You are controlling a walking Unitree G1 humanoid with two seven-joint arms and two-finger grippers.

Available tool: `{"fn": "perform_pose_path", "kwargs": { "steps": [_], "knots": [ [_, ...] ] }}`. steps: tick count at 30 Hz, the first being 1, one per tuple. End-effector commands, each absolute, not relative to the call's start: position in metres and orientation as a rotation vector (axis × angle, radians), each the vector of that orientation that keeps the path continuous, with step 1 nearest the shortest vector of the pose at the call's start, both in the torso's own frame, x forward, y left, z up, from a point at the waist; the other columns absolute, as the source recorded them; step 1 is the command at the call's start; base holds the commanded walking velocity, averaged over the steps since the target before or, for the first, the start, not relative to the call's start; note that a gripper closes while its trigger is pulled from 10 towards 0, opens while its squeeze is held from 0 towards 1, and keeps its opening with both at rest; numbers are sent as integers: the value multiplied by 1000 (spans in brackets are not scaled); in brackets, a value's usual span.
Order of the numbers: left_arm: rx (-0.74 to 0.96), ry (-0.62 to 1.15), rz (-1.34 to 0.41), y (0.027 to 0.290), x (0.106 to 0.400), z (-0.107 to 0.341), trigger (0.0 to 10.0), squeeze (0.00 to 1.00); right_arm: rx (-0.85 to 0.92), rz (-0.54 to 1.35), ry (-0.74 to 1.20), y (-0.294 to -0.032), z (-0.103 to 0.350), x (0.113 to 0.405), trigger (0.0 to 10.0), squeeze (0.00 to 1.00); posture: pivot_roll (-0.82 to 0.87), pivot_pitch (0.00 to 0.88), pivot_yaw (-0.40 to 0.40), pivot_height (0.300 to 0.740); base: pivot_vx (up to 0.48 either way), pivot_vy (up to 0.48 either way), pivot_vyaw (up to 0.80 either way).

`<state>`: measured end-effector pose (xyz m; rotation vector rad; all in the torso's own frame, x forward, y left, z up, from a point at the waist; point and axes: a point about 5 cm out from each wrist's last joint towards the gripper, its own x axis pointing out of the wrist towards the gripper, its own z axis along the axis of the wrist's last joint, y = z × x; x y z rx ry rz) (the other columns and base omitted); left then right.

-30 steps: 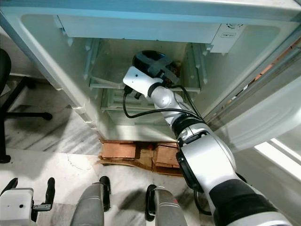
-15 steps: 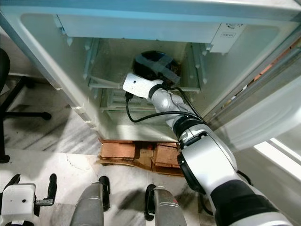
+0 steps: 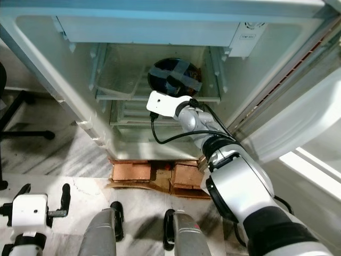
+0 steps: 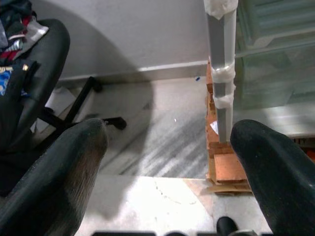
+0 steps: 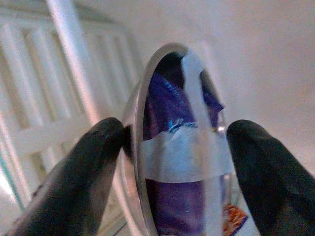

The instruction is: Restocking fridge

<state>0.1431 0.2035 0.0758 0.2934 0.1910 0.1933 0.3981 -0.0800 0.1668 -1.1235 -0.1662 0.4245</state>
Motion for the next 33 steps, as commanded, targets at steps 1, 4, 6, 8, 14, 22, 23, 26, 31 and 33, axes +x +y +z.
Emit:
{"fn": "perform_pose_path", "kwargs": {
  "steps": [1,4,6,8,14,22,23,26,31,33],
  "knots": [
    [304,232,204,207,138,68,10000,0,-1080,411,-189,-80,173,399,10000,1000,288,242,-82,740,0,0,0],
    [306,221,202,208,144,68,10000,0,-1016,451,-161,-80,170,398,10000,1000,280,228,-85,740,0,0,0],
    [305,216,202,208,146,68,10000,0,-979,498,-127,-79,165,396,10000,1000,273,223,-85,740,0,0,0],
    [304,214,202,208,147,68,10000,0,-955,535,-103,-79,161,394,10000,1000,270,220,-85,740,0,0,0],
    [301,202,195,207,154,65,10000,0,-867,635,-60,-84,150,388,10000,1000,251,201,-88,740,0,0,0],
    [289,179,183,209,159,63,10000,0,-683,689,-105,-91,148,381,10000,988,213,167,-77,740,0,0,0],
    [285,170,181,209,162,63,10000,0,-647,695,-116,-92,149,380,10000,984,200,156,-73,740,0,0,0],
    [275,155,195,211,168,63,10000,0,-582,686,-141,-97,148,377,10000,722,188,138,-71,740,0,0,0],
    [271,147,201,211,177,62,10000,0,-448,650,-167,-109,136,367,10000,0,175,101,-81,740,0,0,0],
    [266,144,200,211,181,61,10000,0,-395,619,-166,-112,128,362,10000,0,168,89,-83,740,0,0,0]
  ]
}}
